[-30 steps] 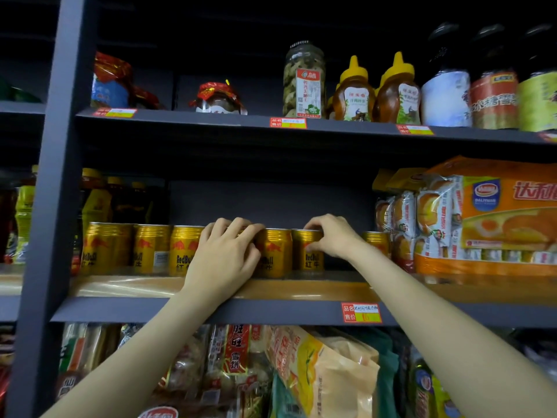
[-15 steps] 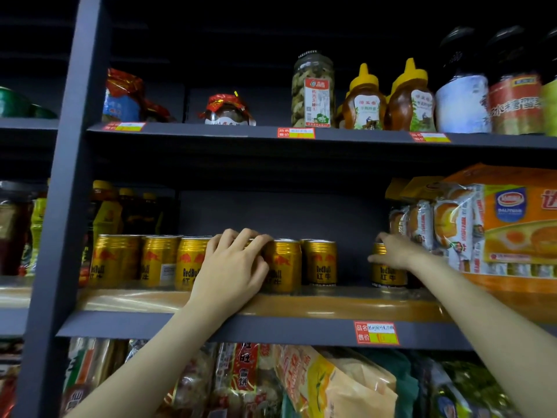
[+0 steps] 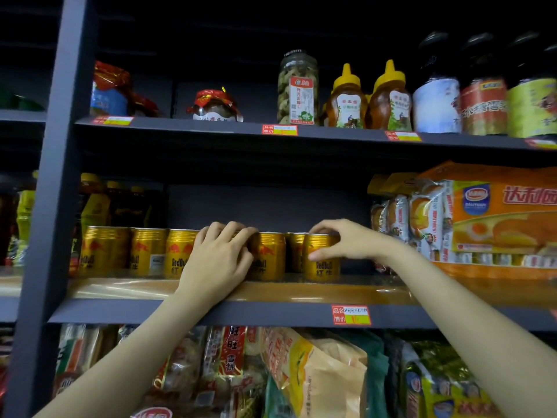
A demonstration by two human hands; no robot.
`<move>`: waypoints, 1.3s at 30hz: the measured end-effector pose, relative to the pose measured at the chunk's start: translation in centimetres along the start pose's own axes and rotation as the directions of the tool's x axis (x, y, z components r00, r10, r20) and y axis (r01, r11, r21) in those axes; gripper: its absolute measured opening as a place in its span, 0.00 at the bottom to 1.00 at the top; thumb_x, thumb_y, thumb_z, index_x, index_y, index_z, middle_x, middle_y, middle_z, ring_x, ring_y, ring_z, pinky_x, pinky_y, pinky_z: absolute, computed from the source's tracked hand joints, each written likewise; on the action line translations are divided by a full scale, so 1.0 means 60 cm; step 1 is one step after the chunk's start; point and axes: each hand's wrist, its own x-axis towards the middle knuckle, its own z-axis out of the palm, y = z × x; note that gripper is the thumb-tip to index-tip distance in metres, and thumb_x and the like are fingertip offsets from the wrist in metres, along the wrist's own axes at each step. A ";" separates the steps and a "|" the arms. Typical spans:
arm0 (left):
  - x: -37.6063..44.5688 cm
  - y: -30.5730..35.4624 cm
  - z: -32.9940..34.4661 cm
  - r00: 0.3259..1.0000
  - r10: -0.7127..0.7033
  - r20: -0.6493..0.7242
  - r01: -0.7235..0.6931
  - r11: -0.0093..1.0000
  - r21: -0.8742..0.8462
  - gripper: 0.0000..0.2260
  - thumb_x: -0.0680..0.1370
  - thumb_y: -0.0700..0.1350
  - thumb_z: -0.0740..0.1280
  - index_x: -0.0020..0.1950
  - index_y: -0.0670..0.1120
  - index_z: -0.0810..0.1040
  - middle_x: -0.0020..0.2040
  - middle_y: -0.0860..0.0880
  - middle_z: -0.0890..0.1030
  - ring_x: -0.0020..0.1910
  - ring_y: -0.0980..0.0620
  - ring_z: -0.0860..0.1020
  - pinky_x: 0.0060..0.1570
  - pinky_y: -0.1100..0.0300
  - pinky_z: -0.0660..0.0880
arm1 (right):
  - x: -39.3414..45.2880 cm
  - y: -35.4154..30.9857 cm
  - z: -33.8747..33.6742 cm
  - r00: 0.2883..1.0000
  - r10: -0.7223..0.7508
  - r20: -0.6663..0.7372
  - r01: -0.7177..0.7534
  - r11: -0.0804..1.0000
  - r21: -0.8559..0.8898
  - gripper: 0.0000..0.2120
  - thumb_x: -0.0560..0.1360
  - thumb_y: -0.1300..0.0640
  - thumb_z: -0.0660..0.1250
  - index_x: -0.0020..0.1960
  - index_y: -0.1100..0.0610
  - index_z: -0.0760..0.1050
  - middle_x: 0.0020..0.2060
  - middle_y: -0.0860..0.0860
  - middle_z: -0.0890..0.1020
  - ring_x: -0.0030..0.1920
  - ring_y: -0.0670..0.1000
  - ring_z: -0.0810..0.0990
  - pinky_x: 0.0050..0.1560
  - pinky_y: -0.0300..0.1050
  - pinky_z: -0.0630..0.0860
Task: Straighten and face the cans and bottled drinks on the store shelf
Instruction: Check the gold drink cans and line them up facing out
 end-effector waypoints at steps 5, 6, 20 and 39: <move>0.001 0.001 0.001 1.000 -0.007 0.009 0.007 1.000 -0.002 0.20 0.76 0.50 0.52 0.61 0.48 0.76 0.52 0.48 0.78 0.49 0.46 0.75 0.52 0.49 0.72 | -0.007 0.000 0.012 0.997 -0.002 -0.077 0.001 1.000 -0.022 0.24 0.71 0.53 0.73 0.64 0.52 0.69 0.56 0.48 0.70 0.56 0.48 0.71 0.46 0.35 0.72; 0.001 0.001 0.001 1.000 -0.007 0.011 0.007 1.000 -0.004 0.20 0.76 0.50 0.52 0.61 0.48 0.76 0.53 0.48 0.78 0.49 0.46 0.75 0.52 0.49 0.72 | -0.003 -0.002 0.019 0.995 -0.004 -0.103 -0.001 0.999 -0.051 0.24 0.71 0.52 0.73 0.64 0.51 0.69 0.55 0.48 0.69 0.56 0.48 0.70 0.48 0.36 0.72; -0.026 -0.036 -0.031 0.997 0.052 0.057 -0.056 0.996 0.068 0.22 0.76 0.48 0.51 0.68 0.47 0.72 0.57 0.46 0.78 0.57 0.46 0.76 0.66 0.47 0.59 | -0.001 -0.039 0.049 0.973 0.008 -0.231 -0.051 0.982 -0.181 0.30 0.73 0.46 0.69 0.71 0.52 0.64 0.68 0.55 0.66 0.69 0.56 0.65 0.63 0.49 0.69; -0.026 -0.045 -0.040 0.995 0.043 0.084 -0.031 0.989 -0.143 0.28 0.74 0.55 0.45 0.71 0.52 0.68 0.65 0.50 0.75 0.67 0.50 0.69 0.71 0.49 0.50 | -0.040 -0.121 0.086 0.867 0.162 -0.472 0.063 0.903 0.425 0.18 0.66 0.49 0.77 0.48 0.44 0.69 0.56 0.50 0.75 0.57 0.49 0.74 0.52 0.44 0.75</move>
